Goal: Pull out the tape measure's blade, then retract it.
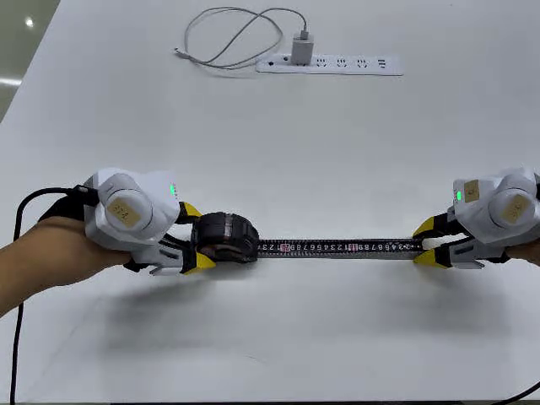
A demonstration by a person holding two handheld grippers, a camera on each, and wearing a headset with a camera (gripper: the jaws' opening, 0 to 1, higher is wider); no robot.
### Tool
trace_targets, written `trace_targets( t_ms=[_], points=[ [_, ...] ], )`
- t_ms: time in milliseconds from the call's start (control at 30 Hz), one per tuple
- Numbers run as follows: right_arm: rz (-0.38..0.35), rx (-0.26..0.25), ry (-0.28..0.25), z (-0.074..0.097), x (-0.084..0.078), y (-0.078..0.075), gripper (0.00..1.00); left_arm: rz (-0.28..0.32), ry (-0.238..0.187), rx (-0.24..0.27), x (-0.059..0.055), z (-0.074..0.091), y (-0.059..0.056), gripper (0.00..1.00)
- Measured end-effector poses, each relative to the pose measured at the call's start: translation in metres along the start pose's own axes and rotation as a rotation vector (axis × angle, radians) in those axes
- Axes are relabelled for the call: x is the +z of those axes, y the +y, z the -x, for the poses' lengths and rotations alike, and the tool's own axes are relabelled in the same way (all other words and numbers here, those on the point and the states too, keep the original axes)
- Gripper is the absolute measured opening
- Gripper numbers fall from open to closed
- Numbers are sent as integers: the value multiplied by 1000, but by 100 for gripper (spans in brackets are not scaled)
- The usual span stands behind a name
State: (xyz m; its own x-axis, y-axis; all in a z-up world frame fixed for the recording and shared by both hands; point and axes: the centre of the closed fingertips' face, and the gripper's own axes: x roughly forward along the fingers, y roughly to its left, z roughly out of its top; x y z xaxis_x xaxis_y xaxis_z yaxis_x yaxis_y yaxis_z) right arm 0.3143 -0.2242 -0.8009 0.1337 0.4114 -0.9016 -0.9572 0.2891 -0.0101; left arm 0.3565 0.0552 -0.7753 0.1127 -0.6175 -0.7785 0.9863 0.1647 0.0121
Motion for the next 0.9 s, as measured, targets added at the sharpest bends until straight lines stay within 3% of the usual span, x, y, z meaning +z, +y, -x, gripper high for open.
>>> trace_targets(
  t_ms=[900],
  points=[
    [-90,-27,-43,8,5,5,28,19,-18,14,1,4,-2,52]
  ],
)
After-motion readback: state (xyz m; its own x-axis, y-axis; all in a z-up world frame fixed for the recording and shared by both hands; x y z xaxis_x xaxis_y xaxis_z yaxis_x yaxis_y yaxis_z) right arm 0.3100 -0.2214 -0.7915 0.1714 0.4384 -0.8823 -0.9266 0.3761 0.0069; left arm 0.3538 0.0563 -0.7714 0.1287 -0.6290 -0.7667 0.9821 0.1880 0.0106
